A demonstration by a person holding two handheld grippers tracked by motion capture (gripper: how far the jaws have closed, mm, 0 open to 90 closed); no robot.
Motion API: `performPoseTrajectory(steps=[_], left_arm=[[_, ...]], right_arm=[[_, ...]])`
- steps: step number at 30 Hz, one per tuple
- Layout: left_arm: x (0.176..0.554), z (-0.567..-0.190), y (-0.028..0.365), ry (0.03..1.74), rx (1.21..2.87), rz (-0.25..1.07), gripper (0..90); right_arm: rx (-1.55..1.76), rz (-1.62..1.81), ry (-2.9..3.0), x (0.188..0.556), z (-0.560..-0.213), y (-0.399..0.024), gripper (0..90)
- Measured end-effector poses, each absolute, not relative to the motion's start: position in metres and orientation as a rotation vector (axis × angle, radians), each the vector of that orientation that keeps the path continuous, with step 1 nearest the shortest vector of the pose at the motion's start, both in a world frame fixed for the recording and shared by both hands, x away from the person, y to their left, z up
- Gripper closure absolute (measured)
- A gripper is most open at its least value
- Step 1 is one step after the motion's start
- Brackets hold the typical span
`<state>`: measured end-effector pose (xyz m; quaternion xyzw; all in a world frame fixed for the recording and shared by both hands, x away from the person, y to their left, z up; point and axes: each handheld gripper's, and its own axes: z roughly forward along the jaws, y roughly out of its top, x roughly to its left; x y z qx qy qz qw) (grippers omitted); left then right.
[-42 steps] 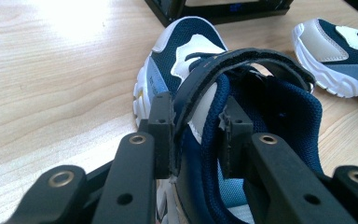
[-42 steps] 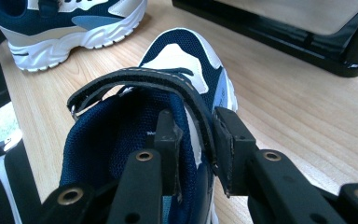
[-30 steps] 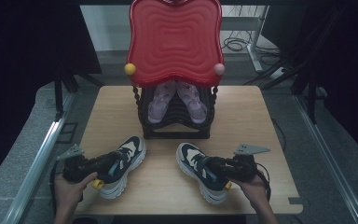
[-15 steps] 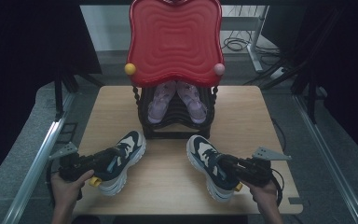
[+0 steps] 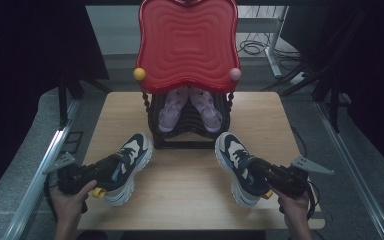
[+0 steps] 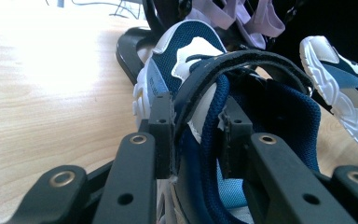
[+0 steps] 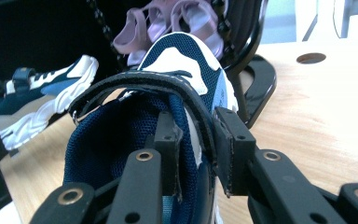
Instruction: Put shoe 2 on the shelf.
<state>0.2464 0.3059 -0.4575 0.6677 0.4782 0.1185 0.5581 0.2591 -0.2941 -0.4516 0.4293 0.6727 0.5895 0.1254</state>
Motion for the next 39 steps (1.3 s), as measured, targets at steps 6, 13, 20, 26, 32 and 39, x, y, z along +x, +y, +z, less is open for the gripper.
performPoseTrajectory(steps=[6,13,20,26,32,39], left_arm=[[0.244,-0.453,0.309,1.134,1.549,0.298,71.5],[0.248,-0.445,0.309,1.139,1.525,0.312,71.4],[0.251,-0.434,0.309,1.125,1.499,0.349,71.5],[0.255,-0.424,0.309,1.108,1.478,0.37,71.5],[0.261,-0.413,0.312,1.098,1.458,0.419,71.5],[0.272,-0.405,0.313,1.09,1.463,0.43,71.5]], right_arm=[[1.273,1.741,1.901,0.262,-0.449,-0.303,71.6],[1.291,1.765,1.812,0.267,-0.445,-0.315,71.6],[1.274,1.763,1.775,0.271,-0.433,-0.323,71.6],[1.281,1.783,1.734,0.276,-0.42,-0.328,71.5],[1.297,1.78,1.713,0.284,-0.415,-0.331,71.4],[1.318,1.784,1.695,0.291,-0.412,-0.331,71.3]])
